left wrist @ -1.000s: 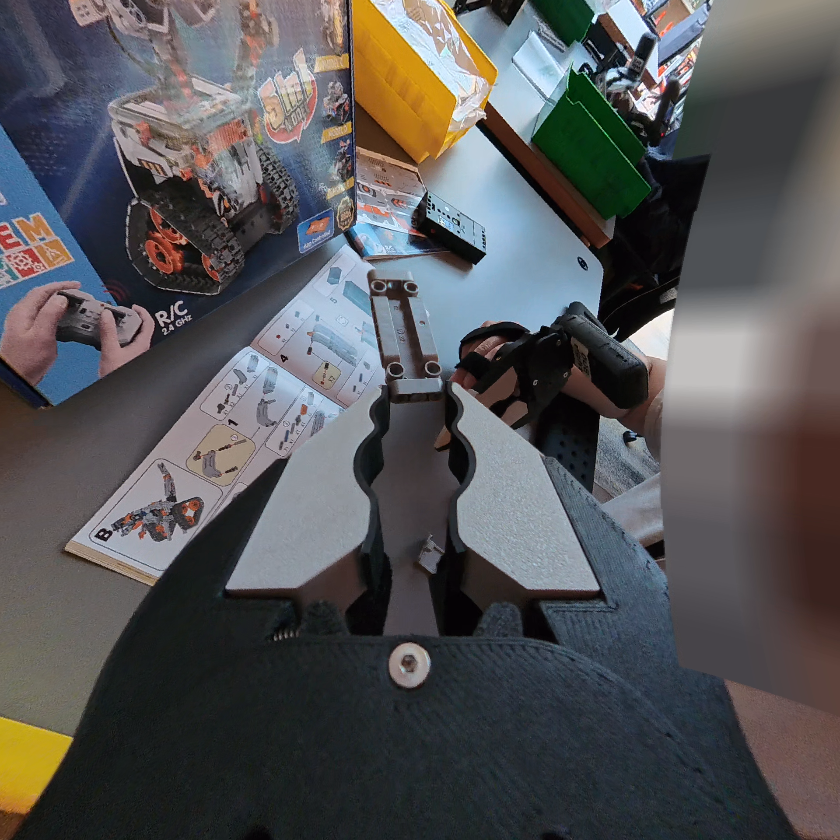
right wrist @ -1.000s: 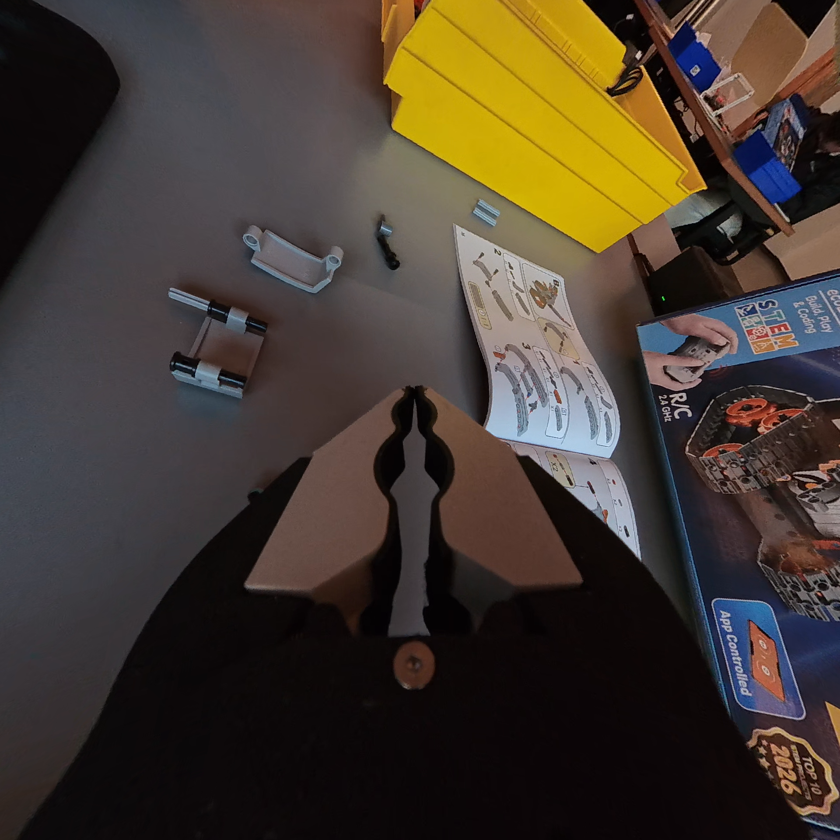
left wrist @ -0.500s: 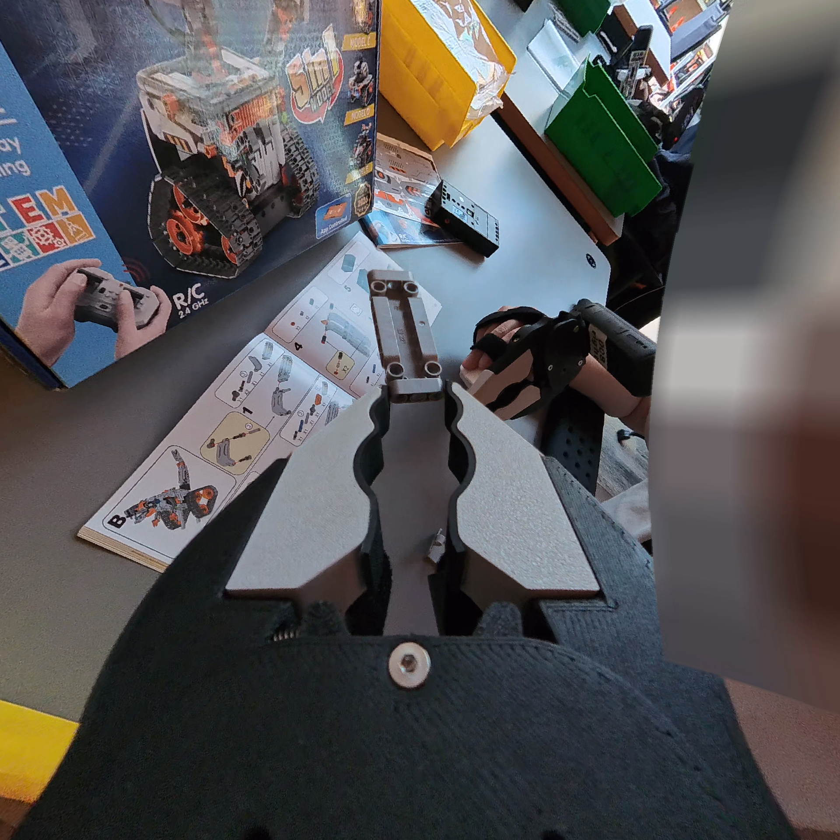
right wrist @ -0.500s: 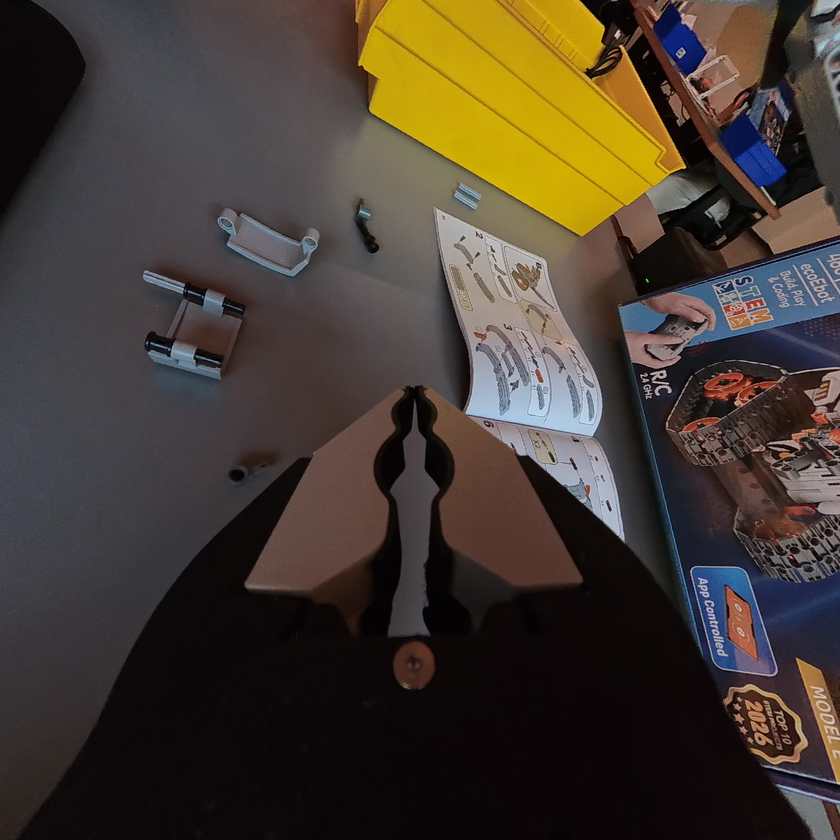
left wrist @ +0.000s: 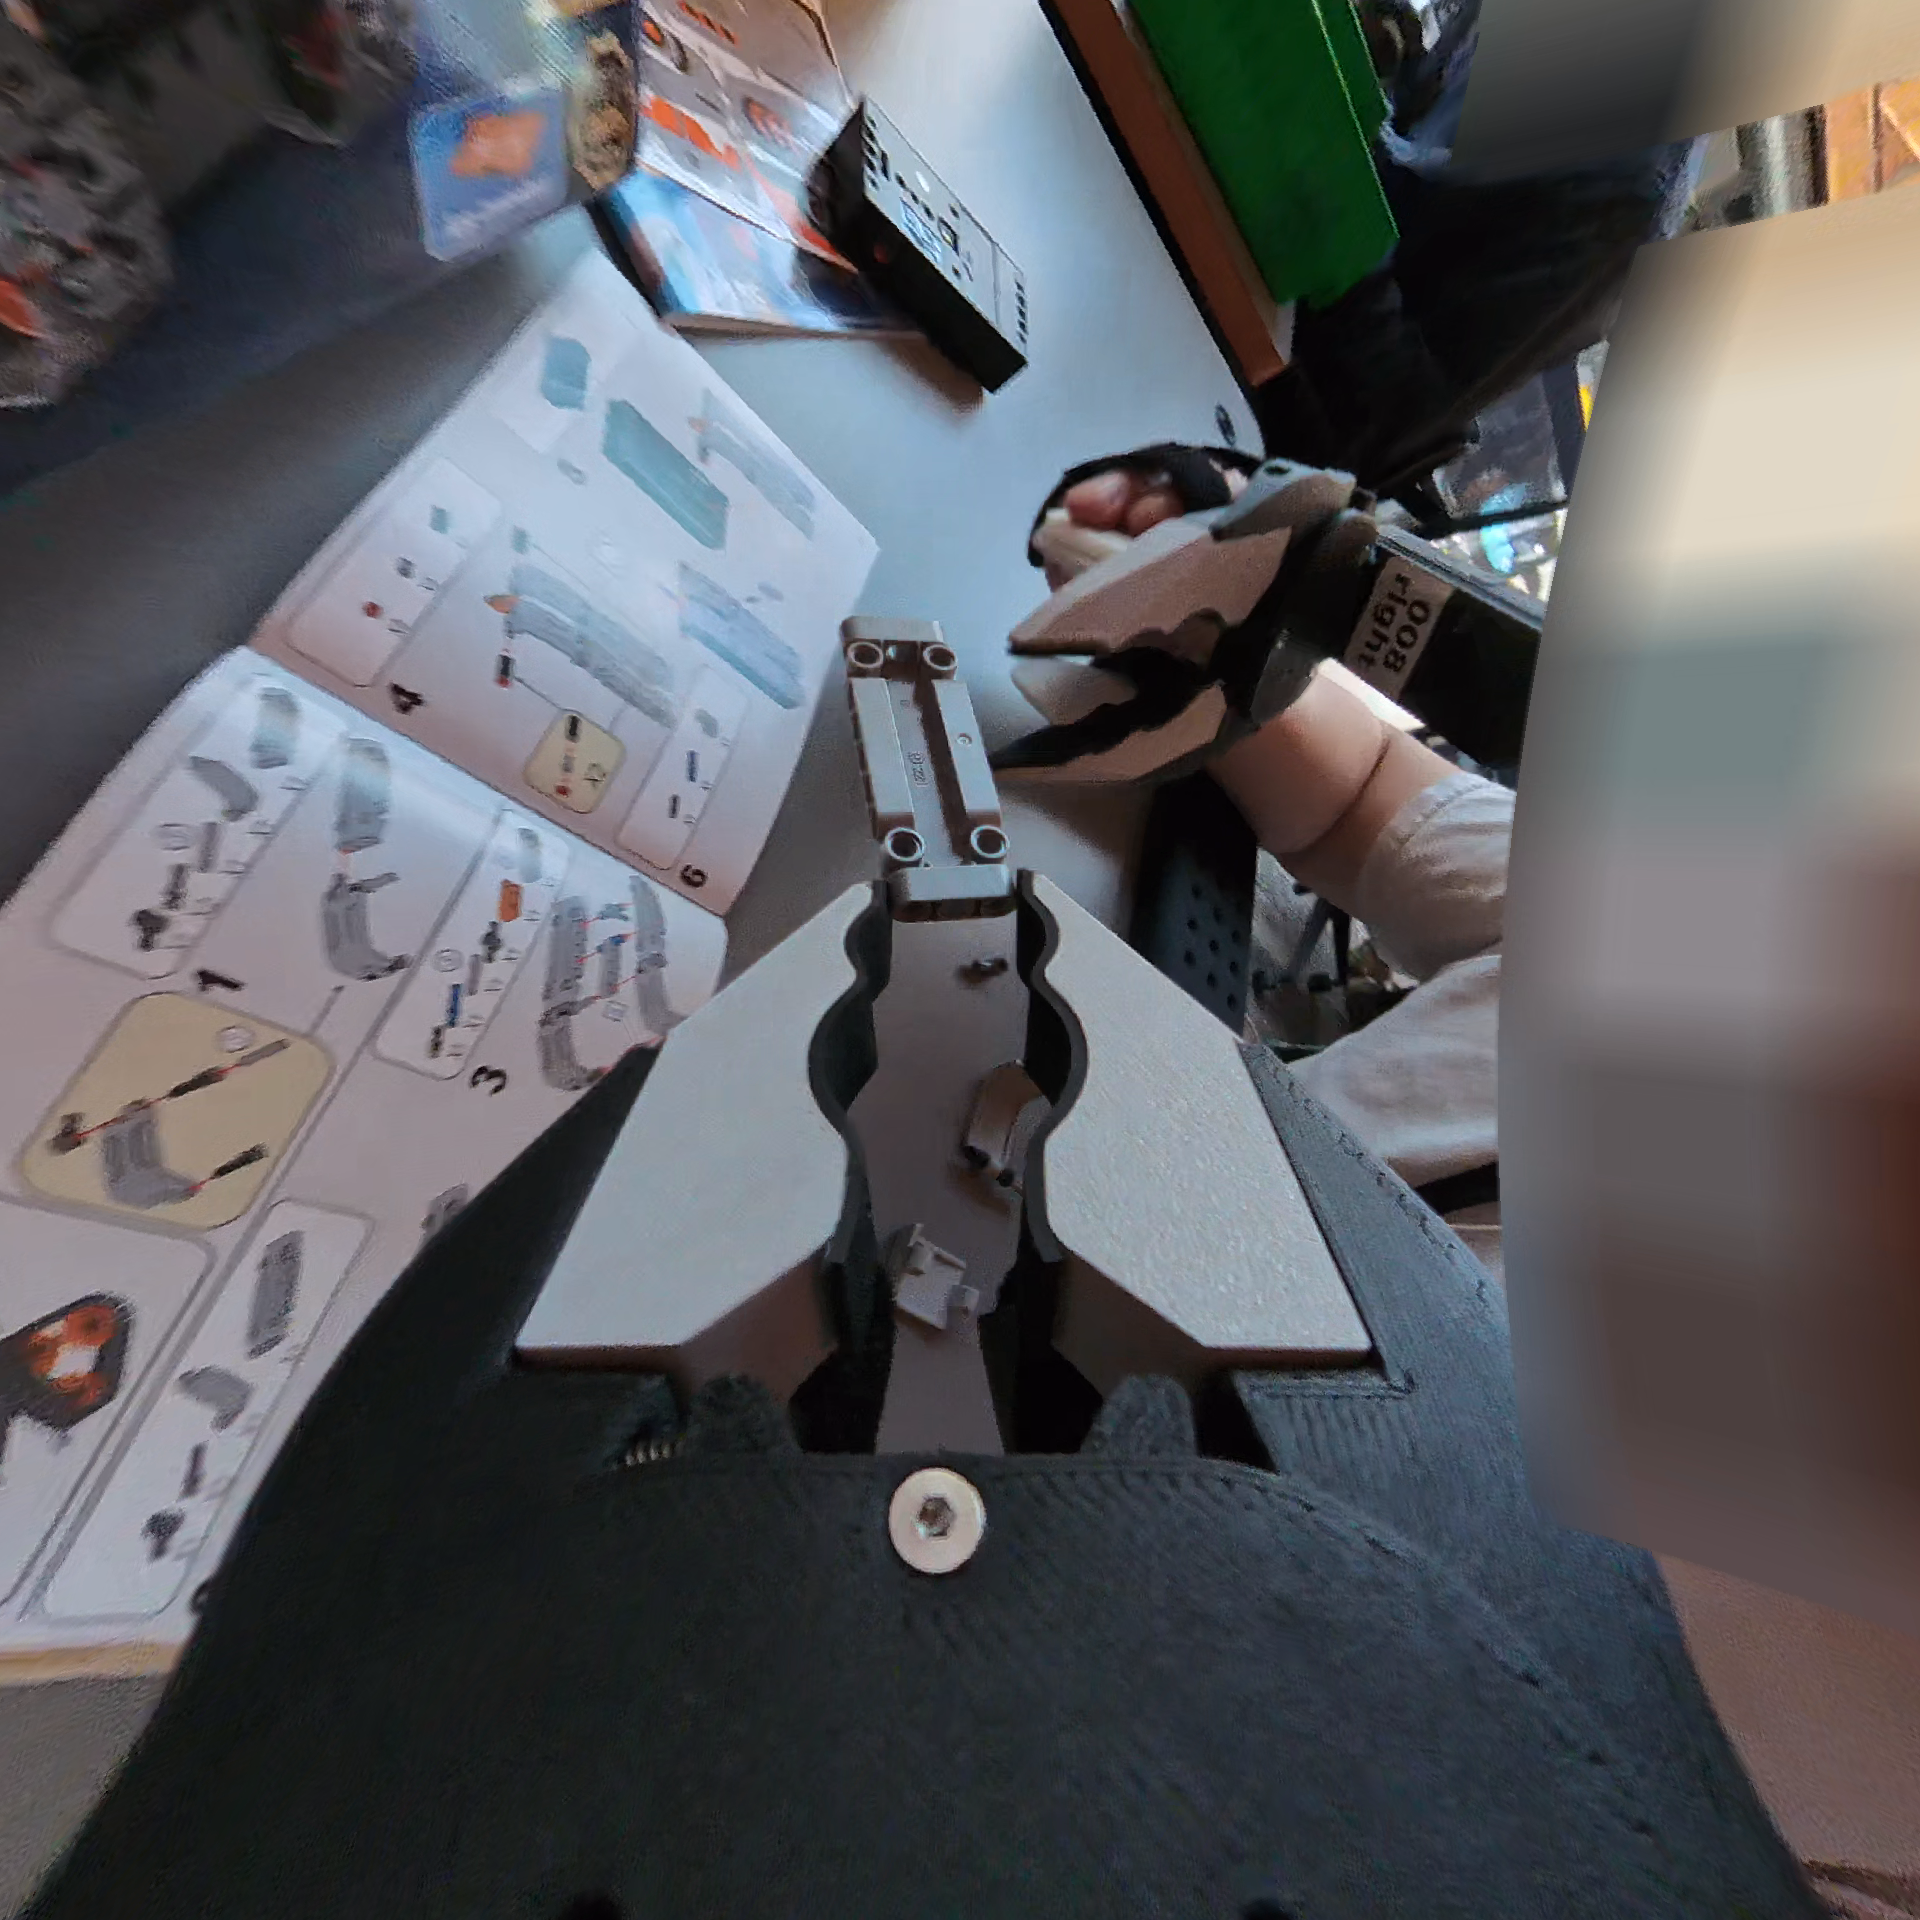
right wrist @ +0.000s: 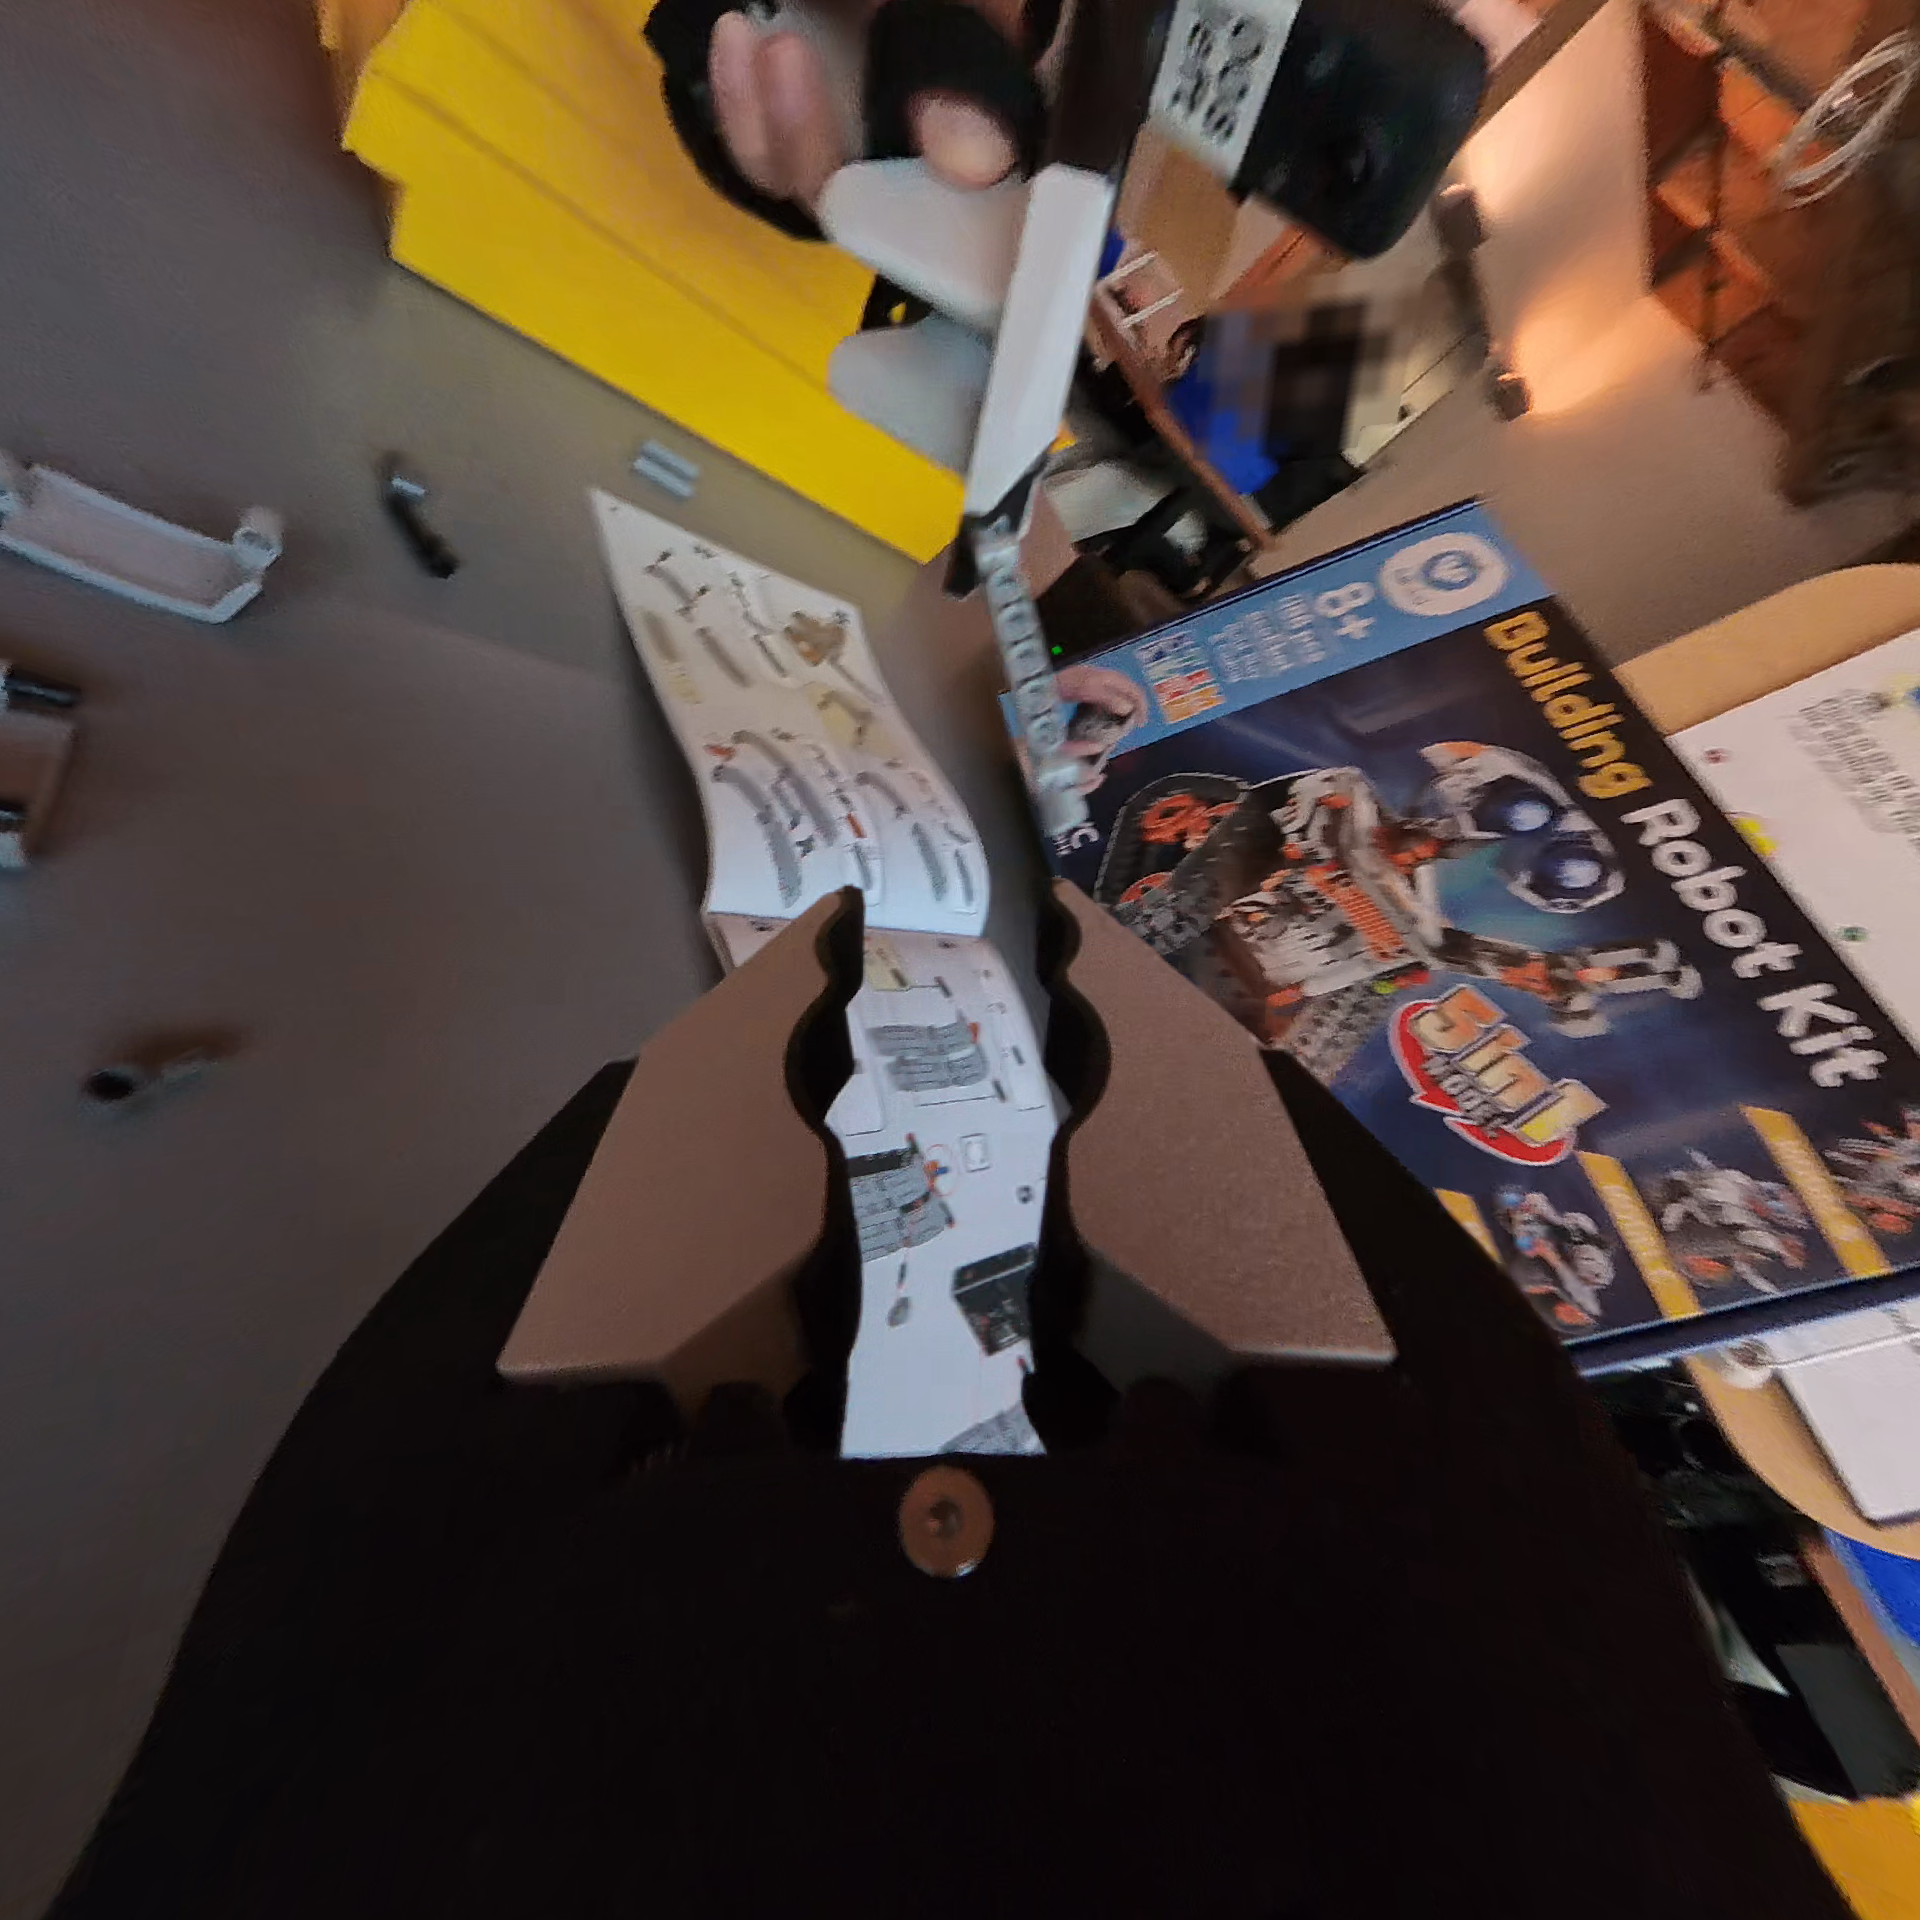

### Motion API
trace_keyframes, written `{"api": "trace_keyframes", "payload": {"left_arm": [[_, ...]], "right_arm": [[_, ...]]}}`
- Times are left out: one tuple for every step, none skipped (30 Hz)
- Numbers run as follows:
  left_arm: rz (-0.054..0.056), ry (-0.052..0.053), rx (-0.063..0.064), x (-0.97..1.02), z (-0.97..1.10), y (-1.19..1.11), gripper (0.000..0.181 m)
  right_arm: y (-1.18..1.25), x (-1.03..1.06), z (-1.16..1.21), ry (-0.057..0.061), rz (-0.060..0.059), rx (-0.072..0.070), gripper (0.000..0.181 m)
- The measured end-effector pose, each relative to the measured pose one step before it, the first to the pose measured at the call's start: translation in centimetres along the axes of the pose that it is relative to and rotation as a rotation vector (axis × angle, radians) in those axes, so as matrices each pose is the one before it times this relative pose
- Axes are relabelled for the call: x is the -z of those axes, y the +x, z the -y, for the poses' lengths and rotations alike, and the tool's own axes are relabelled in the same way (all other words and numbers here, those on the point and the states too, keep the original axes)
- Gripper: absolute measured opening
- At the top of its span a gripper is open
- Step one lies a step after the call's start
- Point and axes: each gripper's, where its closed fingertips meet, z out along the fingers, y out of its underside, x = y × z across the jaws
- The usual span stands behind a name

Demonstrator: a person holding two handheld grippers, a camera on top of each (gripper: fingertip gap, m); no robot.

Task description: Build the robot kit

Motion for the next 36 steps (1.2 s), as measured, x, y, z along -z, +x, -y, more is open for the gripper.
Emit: {"api": "trace_keyframes", "payload": {"left_arm": [[-0.0252, -0.0215, -0.0029, -0.662, -0.278, 0.549, 0.022], [-0.0184, -0.0193, -0.0058, -0.613, -0.240, 0.512, 0.022], [-0.0056, -0.0185, -0.0084, -0.587, -0.222, 0.353, 0.022], [0.0018, -0.0198, -0.0107, -0.556, -0.239, 0.295, 0.022], [0.0017, -0.0197, -0.0118, -0.512, -0.248, 0.309, 0.022], [0.0000, -0.0169, -0.0097, -0.441, -0.216, 0.330, 0.022], [-0.0005, -0.0112, -0.0066, -0.362, -0.144, 0.333, 0.022], [-0.0021, -0.0037, -0.0064, -0.275, -0.063, 0.348, 0.022], [-0.0034, -0.0023, -0.0063, -0.198, -0.064, 0.364, 0.023], [-0.0064, -0.0031, -0.0044, -0.161, -0.115, 0.412, 0.022], [-0.0007, -0.0089, -0.0044, -0.040, -0.211, 0.357, 0.022], [-0.0065, 0.0083, -0.0088, 0.172, 0.061, 0.561, 0.023], [-0.0067, 0.0347, -0.0090, 0.475, 0.425, 0.680, 0.022], [0.0068, 0.0415, -0.0093, 0.807, 0.529, 0.543, 0.021], [0.0189, 0.0517, -0.0138, 1.145, 0.658, 0.424, 0.021], [0.0233, 0.0673, -0.0167, 1.477, 0.848, 0.456, 0.021], [0.0262, 0.0734, -0.0189, 1.704, 0.963, 0.536, 0.021], [0.0258, 0.0688, -0.0254, 1.832, 0.912, 0.671, 0.021], [0.0256, 0.0598, -0.0312, 1.863, 0.796, 0.748, 0.020], [0.0289, 0.0504, -0.0316, 1.803, 0.661, 0.711, 0.018], [0.0335, 0.0399, -0.0283, 1.705, 0.502, 0.595, 0.018], [0.0359, 0.0306, -0.0234, 1.585, 0.368, 0.440, 0.018], [0.0355, 0.0260, -0.0195, 1.462, 0.279, 0.342, 0.018], [0.0336, 0.0233, -0.0175, 1.365, 0.255, 0.254, 0.018], [0.0314, 0.0222, -0.0162, 1.265, 0.253, 0.188, 0.018], [0.0324, 0.0225, -0.0136, 1.173, 0.285, 0.082, 0.018], [0.0362, 0.0208, -0.0126, 1.060, 0.282, -0.058, 0.018], [0.0403, 0.0174, -0.0134, 0.924, 0.252, -0.204, 0.018], [0.0356, 0.0132, -0.0148, 0.757, 0.179, -0.202, 0.019], [0.0243, 0.0049, -0.0132, 0.568, 0.053, -0.110, 0.019], [0.0131, -0.0061, -0.0081, 0.389, -0.120, -0.048, 0.020], [0.0046, -0.0145, -0.0032, 0.224, -0.241, 0.000, 0.021], [-0.0025, -0.0157, -0.0019, 0.109, -0.264, 0.029, 0.022], [-0.0047, -0.0154, 0.0005, 0.064, -0.268, 0.007, 0.022], [-0.0023, -0.0118, 0.0034, 0.064, -0.209, -0.095, 0.023], [0.0028, -0.0061, 0.0058, 0.134, -0.122, -0.184, 0.024]], "right_arm": [[0.303, 0.181, 0.353, 0.0124, -0.0206, 0.0153, 0.036], [0.106, 0.129, 0.360, 0.0101, -0.0128, 0.0163, 0.038], [-0.069, 0.074, 0.388, 0.0094, -0.0045, 0.0158, 0.038], [-0.145, 0.011, 0.309, 0.0036, -0.0007, 0.0139, 0.038], [-0.152, -0.003, 0.230, -0.0002, -0.0016, 0.0151, 0.038], [-0.252, 0.002, 0.264, 0.0018, 0.0050, 0.0147, 0.037], [-0.315, 0.004, 0.301, 0.0045, 0.0091, 0.0134, 0.035], [-0.218, -0.014, 0.274, 0.0012, 0.0038, 0.0128, 0.034], [-0.167, -0.014, 0.222, -0.0044, -0.0007, 0.0157, 0.031], [-0.351, 0.079, 0.171, -0.0130, 0.0137, 0.0221, 0.010], [0.071, 0.211, 0.309, -0.0099, -0.0083, 0.0192, 0.006], [0.485, 0.346, 0.499, 0.0071, -0.0237, 0.0175, 0.006], [0.571, 0.420, 0.373, 0.0092, -0.0204, 0.0003, 0.005], [0.429, 0.372, -0.145, -0.0073, -0.0021, -0.0126, 0.006], [0.247, 0.275, -0.750, -0.0311, 0.0125, -0.0188, 0.005], [0.184, 0.193, -1.164, -0.0471, 0.0133, -0.0119, 0.006], [-0.045, 0.138, -1.182, -0.0433, 0.0234, 0.0065, 0.006], [-0.539, 0.077, -1.020, -0.0341, 0.0473, 0.0201, 0.006], [-0.773, 0.046, -0.855, -0.0249, 0.0517, 0.0283, 0.006], [-0.814, -0.059, -0.731, -0.0213, 0.0464, 0.0245, 0.006], [-1.037, -0.150, -0.642, -0.0201, 0.0602, 0.0089, 0.006], [-1.068, -0.225, -0.438, -0.0130, 0.0625, -0.0044, 0.006], [-0.653, -0.279, -0.283, -0.0077, 0.0351, -0.0078, 0.006], [-0.472, -0.290, -0.098, -0.0032, 0.0225, -0.0017, 0.006], [-0.261, -0.336, 0.010, -0.0027, 0.0058, 0.0057, 0.006], [-0.171, -0.372, 0.090, -0.0034, -0.0019, 0.0109, 0.006], [-0.229, -0.417, 0.241, 0.0000, 0.0009, 0.0107, 0.006], [-0.192, -0.472, 0.342, 0.0004, -0.0007, 0.0063, 0.006], [-0.079, -0.479, 0.330, -0.0054, -0.0090, 0.0080, 0.006], [-0.196, -0.432, 0.255, -0.0108, -0.0018, 0.0161, 0.006], [-0.306, -0.366, 0.214, -0.0108, 0.0061, 0.0202, 0.006], [-0.230, -0.295, 0.152, -0.0086, 0.0034, 0.0178, 0.006], [-0.218, -0.233, 0.074, -0.0064, 0.0061, 0.0125, 0.006], [-0.257, -0.185, -0.015, -0.0058, 0.0102, 0.0073, 0.006], [-0.304, -0.133, -0.129, -0.0065, 0.0120, 0.0042, 0.006], [-0.443, -0.103, -0.224, -0.0065, 0.0202, -0.0007, 0.006]]}}
